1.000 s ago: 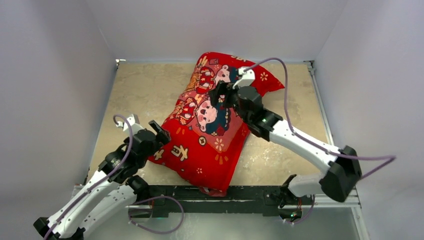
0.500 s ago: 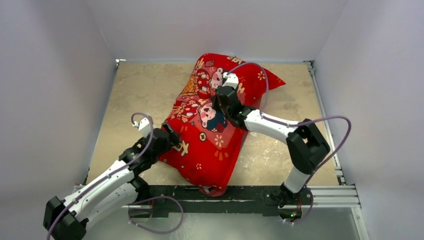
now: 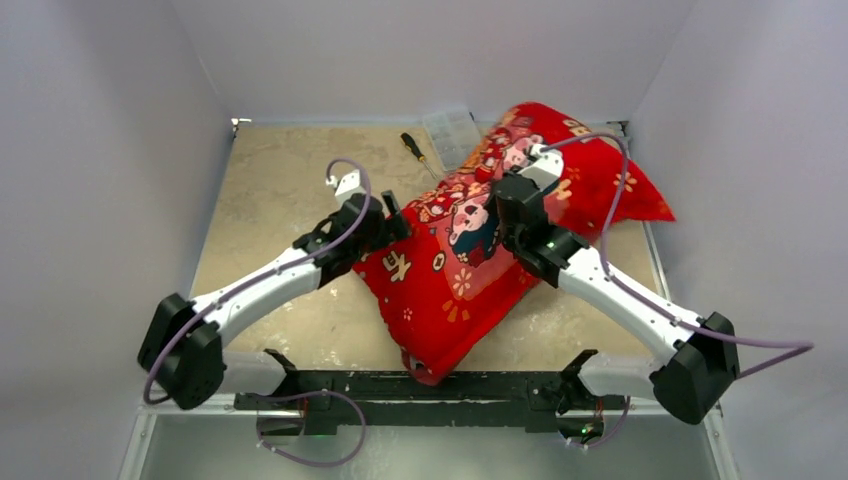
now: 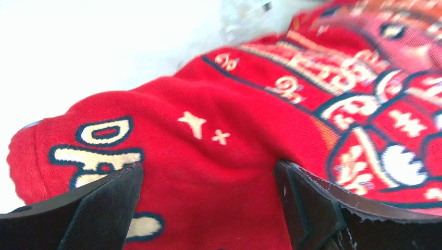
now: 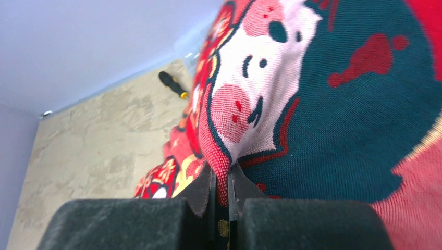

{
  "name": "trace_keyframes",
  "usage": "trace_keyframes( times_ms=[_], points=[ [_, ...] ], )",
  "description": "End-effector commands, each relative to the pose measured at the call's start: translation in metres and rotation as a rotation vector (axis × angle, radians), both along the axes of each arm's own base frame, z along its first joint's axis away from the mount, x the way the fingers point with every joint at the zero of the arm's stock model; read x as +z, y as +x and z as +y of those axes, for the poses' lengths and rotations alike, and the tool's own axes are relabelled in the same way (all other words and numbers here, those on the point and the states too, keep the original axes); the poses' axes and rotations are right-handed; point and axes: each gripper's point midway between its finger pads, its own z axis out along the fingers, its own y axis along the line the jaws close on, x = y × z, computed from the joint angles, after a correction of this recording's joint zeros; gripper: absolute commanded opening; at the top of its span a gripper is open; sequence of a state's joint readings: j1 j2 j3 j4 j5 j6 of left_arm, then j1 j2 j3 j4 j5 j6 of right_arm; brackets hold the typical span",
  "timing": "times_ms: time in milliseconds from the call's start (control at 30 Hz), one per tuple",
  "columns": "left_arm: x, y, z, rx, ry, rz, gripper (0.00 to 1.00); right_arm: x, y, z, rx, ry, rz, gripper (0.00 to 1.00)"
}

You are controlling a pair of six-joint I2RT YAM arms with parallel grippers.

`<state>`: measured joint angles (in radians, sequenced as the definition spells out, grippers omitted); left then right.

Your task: Remove the pillowcase from the pillow

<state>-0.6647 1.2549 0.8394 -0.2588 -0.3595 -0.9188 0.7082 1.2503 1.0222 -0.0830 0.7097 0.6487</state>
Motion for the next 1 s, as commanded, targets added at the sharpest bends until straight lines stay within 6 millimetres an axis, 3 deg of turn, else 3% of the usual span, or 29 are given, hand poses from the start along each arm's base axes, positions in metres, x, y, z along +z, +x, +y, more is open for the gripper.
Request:
trace_keyframes(
  times_ms=[0, 67, 167, 300, 400, 533, 633, 767, 967],
  points=[
    [0.053, 0.052, -0.040, -0.075, -0.072, -0.162, 0.97, 0.022, 0.012, -0.001, -0.017, 0.159, -0.086, 0.04],
    [0.051, 0.057, -0.039, -0.062, -0.073, -0.160, 0.97, -0.007, 0.016, 0.003, -0.020, 0.137, -0.015, 0.14],
    [0.055, 0.050, -0.028, -0.033, -0.087, -0.176, 0.97, -0.030, 0.017, 0.004, -0.031, 0.100, 0.050, 0.32],
    [0.064, 0.028, 0.004, 0.038, -0.086, -0.202, 0.98, -0.017, 0.018, 0.002, -0.026, 0.082, 0.025, 0.68],
    [0.068, 0.008, 0.033, 0.106, -0.067, -0.206, 0.98, 0.008, 0.015, 0.004, -0.003, 0.065, -0.007, 0.79],
    [0.078, -0.029, 0.078, 0.208, -0.057, -0.227, 0.98, 0.052, 0.003, 0.023, 0.113, -0.017, -0.097, 0.89],
    [0.087, -0.049, 0.103, 0.247, -0.028, -0.240, 0.99, 0.068, -0.004, 0.046, 0.242, -0.059, -0.120, 0.94],
    [0.096, -0.069, 0.123, 0.247, 0.023, -0.236, 0.99, 0.067, -0.012, 0.076, 0.328, -0.108, -0.098, 0.94],
    [0.103, -0.085, 0.141, 0.254, 0.096, -0.210, 0.98, 0.043, -0.033, 0.134, 0.496, -0.208, -0.021, 0.94]
  ],
)
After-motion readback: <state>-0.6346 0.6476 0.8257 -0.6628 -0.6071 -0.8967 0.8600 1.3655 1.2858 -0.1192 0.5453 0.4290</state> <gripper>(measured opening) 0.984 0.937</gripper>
